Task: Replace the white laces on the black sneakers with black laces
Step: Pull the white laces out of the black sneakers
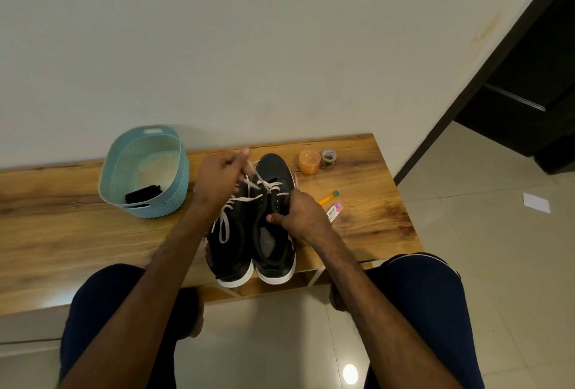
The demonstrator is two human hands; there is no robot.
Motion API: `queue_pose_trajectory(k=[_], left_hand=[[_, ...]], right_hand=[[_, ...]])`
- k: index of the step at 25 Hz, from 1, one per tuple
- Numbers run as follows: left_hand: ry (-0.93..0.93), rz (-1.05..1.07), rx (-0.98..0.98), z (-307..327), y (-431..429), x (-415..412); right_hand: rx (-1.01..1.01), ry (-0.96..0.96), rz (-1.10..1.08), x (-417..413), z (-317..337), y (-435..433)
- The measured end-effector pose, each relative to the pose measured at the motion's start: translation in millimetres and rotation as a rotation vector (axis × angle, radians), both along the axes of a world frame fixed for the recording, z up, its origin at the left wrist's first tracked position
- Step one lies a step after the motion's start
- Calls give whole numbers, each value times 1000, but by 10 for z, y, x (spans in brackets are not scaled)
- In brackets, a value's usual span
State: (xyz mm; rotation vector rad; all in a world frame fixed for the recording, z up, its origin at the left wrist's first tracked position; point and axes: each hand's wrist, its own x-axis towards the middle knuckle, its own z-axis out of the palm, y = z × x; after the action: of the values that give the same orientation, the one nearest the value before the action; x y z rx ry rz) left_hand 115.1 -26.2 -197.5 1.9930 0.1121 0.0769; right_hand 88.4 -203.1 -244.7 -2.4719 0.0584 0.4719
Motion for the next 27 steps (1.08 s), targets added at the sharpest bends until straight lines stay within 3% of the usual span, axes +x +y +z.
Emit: queue_pose_trajectory(k=[1, 3, 4, 7, 13, 18, 22, 25, 27], left_hand=[[-44, 55, 190, 18, 46, -1], [-71, 55, 780, -30, 95, -31], [-66, -6, 919, -72, 81, -45], [-41, -196, 1016, -149, -57, -80], [-73, -343, 1117, -225, -277, -122], [2, -287, 1217, -195, -229, -92], [-84, -319, 1153, -222, -238, -133], [-12, -349, 1341, -358, -366, -187], [51, -346, 1307, -434, -372, -167]], right_hand=[[-3, 5, 1, 2, -2, -3], [-19, 10, 8, 1, -5, 0], [-31, 10, 11, 1, -3, 4], [-38, 9, 17, 3, 2, 7], [-37, 8, 35, 14, -8, 1], [-54, 15, 34, 26, -13, 5], [-61, 20, 46, 35, -9, 3], [-58, 18, 40, 29, -5, -5], [-49, 18, 37, 31, -8, -22]])
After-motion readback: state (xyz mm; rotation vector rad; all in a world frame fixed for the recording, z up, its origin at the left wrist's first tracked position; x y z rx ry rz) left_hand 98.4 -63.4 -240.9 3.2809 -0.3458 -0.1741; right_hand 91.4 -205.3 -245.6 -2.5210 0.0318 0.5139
